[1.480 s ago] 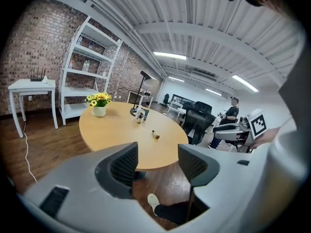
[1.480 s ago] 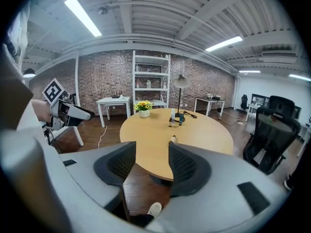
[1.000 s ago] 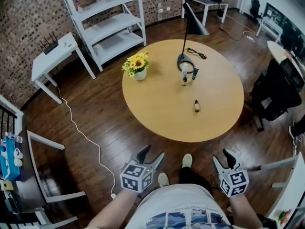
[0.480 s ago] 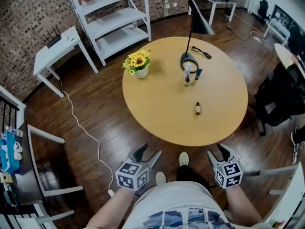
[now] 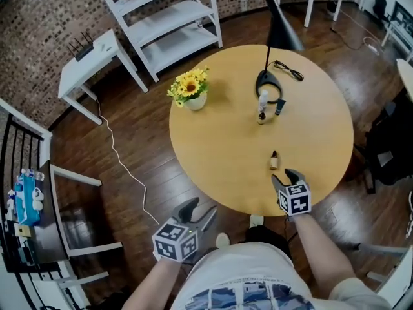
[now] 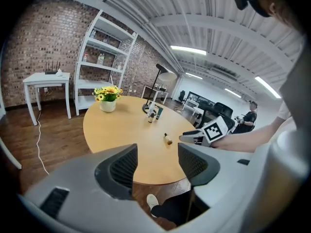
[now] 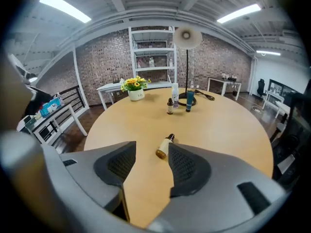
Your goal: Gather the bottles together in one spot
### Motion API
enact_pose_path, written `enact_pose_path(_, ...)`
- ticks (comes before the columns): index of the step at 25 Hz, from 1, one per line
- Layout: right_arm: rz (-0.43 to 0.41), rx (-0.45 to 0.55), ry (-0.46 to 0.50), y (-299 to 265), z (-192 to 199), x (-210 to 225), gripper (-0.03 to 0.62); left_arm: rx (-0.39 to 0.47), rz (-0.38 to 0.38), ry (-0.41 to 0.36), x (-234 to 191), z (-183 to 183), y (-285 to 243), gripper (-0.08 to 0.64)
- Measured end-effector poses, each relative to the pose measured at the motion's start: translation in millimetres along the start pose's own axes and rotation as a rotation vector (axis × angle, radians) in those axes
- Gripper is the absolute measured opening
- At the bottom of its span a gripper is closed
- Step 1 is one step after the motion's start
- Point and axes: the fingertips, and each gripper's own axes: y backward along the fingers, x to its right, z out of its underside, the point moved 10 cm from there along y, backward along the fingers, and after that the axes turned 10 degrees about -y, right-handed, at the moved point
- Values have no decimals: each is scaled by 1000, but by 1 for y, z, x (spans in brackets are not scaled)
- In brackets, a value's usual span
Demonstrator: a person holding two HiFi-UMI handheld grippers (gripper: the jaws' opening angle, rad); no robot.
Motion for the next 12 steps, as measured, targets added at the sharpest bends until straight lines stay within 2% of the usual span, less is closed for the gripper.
enact_pose_path(5,-42,-102,-39,-76,-17,27,236,-63,-30,13,13,-24,-39,250)
enact_pose_path(9,-4,-178,-18,-111,-14,55,236,-106,-28,-7,28,-43,-73,250)
enact_pose_path(10,-15,-179,-20,-113,-13,60,203,-112,-23,-11,32,-47,-82,250)
enact_pose_path(12,-55,-177,-20,-113,-10,66,185,-121,-6,-15,40,-55,-99,250)
